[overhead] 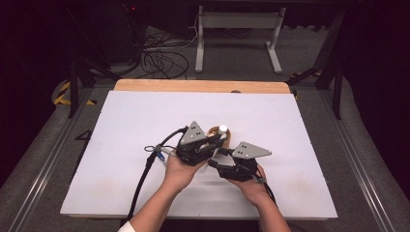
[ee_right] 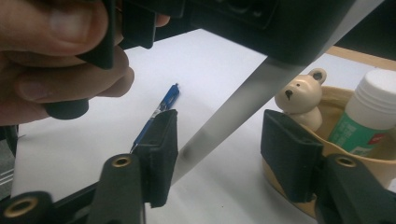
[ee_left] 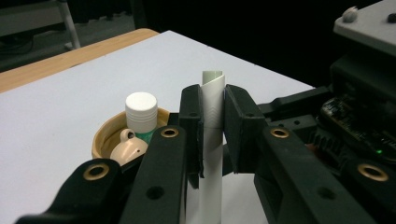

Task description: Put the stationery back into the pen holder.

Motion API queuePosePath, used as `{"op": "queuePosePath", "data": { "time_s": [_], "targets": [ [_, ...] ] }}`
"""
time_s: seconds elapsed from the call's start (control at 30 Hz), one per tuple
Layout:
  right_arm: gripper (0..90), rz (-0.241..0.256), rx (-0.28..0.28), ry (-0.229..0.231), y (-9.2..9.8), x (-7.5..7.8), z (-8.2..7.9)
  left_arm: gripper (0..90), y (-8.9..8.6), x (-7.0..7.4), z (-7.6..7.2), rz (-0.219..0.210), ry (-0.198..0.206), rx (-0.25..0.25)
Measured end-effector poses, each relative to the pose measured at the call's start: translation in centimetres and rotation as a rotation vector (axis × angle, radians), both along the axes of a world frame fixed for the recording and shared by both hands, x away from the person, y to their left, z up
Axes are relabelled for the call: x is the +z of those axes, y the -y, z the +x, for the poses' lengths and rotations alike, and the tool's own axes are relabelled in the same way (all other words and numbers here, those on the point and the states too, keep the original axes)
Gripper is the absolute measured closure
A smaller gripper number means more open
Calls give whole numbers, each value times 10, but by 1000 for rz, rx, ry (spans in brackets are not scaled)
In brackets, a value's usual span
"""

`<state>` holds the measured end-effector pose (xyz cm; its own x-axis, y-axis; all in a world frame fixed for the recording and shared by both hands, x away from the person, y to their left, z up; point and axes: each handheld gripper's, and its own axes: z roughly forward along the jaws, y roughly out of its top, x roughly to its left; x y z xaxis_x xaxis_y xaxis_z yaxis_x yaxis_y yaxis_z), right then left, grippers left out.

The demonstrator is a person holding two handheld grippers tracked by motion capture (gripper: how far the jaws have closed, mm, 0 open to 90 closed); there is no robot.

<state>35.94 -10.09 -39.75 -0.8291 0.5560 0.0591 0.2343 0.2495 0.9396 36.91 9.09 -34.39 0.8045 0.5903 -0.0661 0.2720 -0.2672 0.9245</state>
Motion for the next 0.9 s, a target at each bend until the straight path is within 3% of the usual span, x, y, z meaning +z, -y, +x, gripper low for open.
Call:
{"op": "queuePosePath", "data": {
  "time_s": [0.13,0.47,0.73,0.9],
  "targets": [
    [577,14,10,-20,0,-2,1,780,-2,0,-1,-35,-2,2],
    [782,44,9,-82,4,-7,6,736,-8,-3,-4,-72,-2,-11],
    [784,28,-19,-87,4,-9,7,615,-16,-6,-5,-48,-3,3],
    [785,25,-38,-70,6,-8,8,543,-20,-7,-6,-8,16,11]
  ]
}}
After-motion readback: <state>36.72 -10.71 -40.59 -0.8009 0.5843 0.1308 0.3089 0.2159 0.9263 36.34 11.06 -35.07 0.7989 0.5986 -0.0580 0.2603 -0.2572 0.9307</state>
